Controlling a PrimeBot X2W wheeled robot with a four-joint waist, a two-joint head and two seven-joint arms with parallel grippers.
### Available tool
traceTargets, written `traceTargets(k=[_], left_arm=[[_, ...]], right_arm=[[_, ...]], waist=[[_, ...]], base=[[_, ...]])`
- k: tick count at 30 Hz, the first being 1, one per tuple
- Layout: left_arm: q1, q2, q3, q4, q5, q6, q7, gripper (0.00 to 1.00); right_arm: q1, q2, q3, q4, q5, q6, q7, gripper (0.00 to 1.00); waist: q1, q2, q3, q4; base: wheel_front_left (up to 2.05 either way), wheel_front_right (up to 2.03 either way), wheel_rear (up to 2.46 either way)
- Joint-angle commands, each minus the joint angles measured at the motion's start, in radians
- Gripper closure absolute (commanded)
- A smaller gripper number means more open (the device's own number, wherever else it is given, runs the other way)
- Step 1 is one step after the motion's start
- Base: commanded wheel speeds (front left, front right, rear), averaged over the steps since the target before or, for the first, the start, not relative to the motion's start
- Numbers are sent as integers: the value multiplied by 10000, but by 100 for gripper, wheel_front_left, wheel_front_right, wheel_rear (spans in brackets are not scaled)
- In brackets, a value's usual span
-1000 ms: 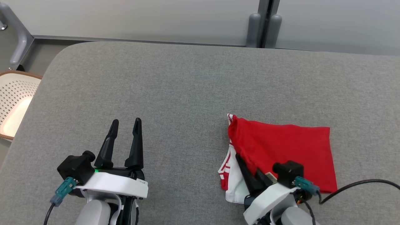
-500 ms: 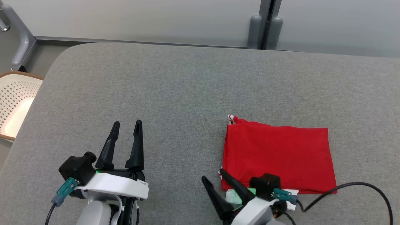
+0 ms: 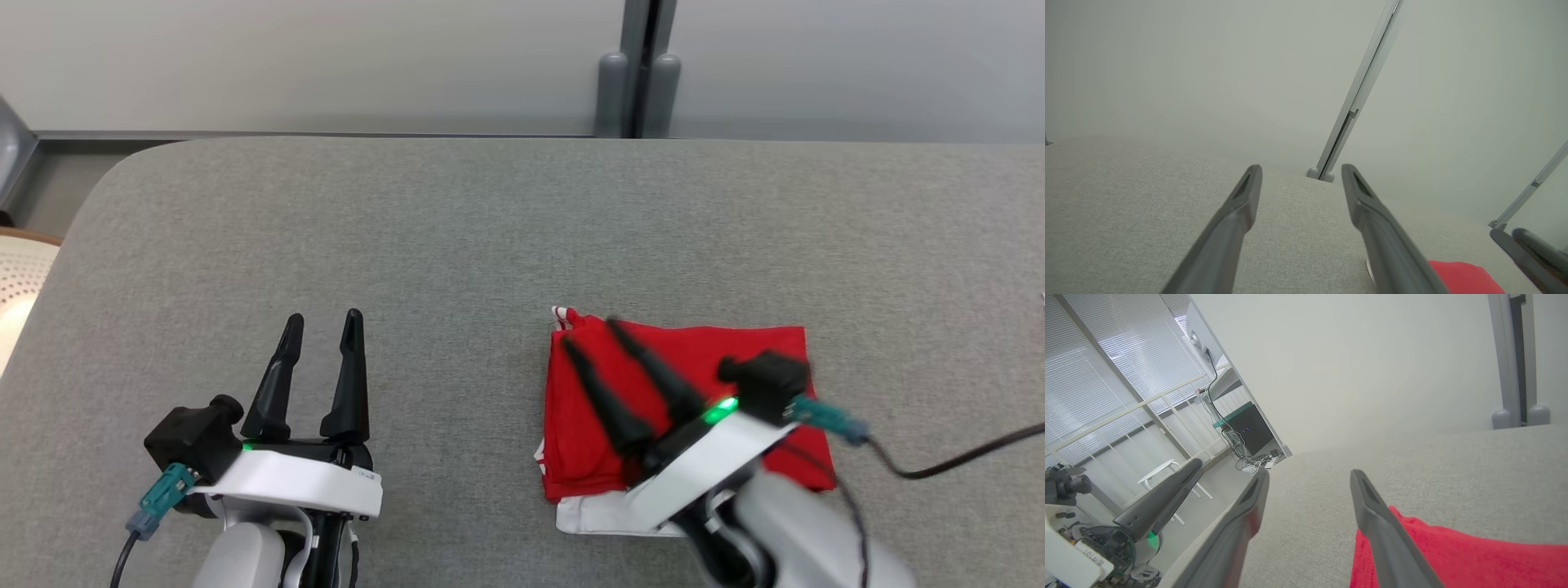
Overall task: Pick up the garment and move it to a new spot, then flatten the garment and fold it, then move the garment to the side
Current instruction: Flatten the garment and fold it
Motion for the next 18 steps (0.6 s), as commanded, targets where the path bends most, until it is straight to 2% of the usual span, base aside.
traceTargets(k=[1,8,13,18], left_arm=[[-37,25,20,-58,1,-8,-41,0],[-66,33,7,-258,-9,33,-41,0],[-7,30,9,-303,35,64,-41,0],[92,35,-53,-232,251,49,-41,0]], right_arm=[[-68,-182,-346,-119,-311,1,-63,0],[547,-908,-2615,-773,-3071,1,-60,0],[1335,-838,-4461,-1402,-4216,1,-63,0],[2113,-653,-5753,-1931,-5266,1,-42,0]], waist=[[0,0,-44,-126],[0,0,-118,-579],[0,0,-140,-856],[0,0,-137,-1056]], base=[[0,0,0],[0,0,0],[0,0,0],[0,0,0]])
